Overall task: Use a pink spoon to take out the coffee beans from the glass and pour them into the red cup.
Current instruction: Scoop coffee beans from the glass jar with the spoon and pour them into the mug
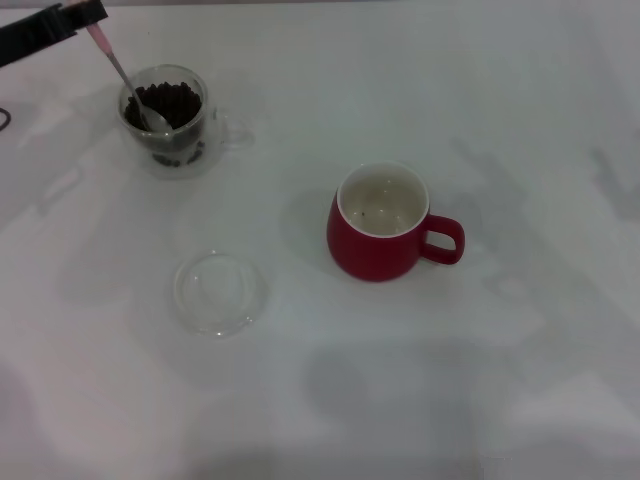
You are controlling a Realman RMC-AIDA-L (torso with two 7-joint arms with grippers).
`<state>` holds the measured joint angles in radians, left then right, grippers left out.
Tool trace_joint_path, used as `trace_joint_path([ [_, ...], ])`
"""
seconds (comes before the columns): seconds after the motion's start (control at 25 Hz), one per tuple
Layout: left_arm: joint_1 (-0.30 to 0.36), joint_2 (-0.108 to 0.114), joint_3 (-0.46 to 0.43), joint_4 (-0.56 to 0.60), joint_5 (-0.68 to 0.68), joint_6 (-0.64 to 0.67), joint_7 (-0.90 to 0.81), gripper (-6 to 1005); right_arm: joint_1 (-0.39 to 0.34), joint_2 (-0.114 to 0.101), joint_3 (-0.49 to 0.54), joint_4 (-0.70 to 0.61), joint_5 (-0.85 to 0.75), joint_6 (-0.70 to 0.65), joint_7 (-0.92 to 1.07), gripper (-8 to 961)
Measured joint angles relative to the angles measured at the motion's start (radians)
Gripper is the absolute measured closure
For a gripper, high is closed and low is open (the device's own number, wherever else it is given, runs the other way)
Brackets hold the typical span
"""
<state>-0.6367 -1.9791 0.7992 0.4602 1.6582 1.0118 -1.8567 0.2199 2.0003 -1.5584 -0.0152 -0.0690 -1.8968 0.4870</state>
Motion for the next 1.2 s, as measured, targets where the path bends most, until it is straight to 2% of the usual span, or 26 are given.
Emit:
trace_joint_path([
  [0.6, 0.013, -0.052, -0.021, -0.018, -0.016, -0.042, -0.006, 864, -0.021, 0.001, 0.000, 0.001, 0.000, 0.007, 0.001, 214],
  [1.2, 0.076, -0.060, -0.038, -0.099, -0.179, -0.041, -0.008, 864, -0.022, -0.006, 0.000, 0.001, 0.000, 0.007, 0.008, 214],
])
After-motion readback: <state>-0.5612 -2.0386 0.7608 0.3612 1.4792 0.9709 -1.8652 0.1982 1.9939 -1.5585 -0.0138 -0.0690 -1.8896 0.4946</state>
